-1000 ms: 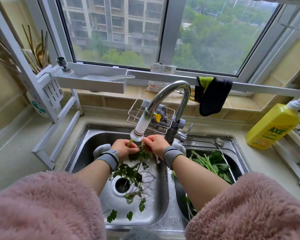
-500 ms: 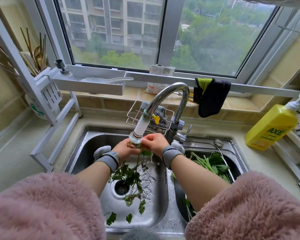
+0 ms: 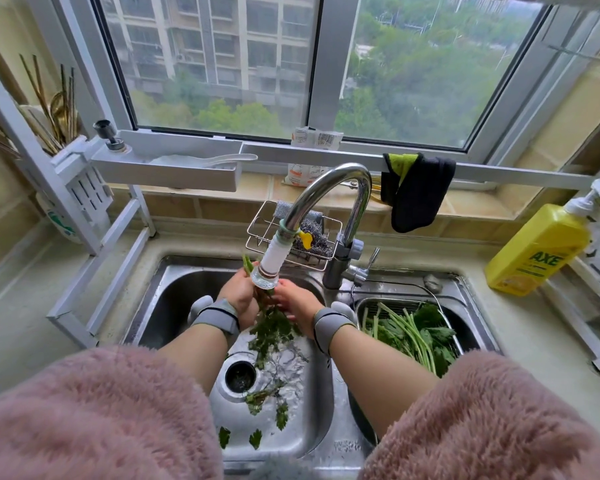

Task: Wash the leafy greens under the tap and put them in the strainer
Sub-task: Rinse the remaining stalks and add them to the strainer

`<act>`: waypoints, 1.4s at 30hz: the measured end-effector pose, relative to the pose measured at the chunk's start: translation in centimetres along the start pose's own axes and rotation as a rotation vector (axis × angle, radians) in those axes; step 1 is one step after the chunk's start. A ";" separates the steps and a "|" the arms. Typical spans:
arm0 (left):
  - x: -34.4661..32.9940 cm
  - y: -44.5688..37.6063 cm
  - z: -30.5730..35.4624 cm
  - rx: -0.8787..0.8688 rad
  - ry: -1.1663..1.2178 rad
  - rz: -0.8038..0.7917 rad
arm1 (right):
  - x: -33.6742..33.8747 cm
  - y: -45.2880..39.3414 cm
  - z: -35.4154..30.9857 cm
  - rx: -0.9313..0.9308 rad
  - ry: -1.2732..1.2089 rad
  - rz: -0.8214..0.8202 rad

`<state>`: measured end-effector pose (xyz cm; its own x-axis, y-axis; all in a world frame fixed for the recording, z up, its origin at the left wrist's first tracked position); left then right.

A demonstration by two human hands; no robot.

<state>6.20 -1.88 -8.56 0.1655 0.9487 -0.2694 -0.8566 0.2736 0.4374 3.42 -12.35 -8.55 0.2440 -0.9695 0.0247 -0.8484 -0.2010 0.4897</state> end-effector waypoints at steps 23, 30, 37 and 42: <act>1.1 -0.5 2.1 -0.080 0.060 0.266 | 0.0 -2.3 1.7 0.106 0.651 -0.020; 0.8 -0.9 2.7 -0.091 0.254 0.316 | 0.0 -1.5 0.6 0.204 0.624 -0.103; 0.6 -0.7 3.1 -0.158 0.288 0.267 | -0.2 -2.2 1.4 0.172 0.523 -0.046; 0.6 -0.7 2.8 -0.159 0.324 0.262 | -0.2 -2.5 2.0 0.128 0.462 -0.029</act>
<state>8.32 -1.04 -6.63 -0.2074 0.8773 -0.4328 -0.9177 -0.0213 0.3967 4.59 -11.95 -11.55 0.4272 -0.8052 0.4113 -0.8821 -0.2714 0.3850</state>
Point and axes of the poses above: each hand's wrist, its own y-axis away from the middle knuckle, its own x-axis out of the back of the hand, z = x × y, the point moved 1 cm from there along -y, towards the middle knuckle, and after that the axes turned 7 degrees about -z, right-handed, at the moved point
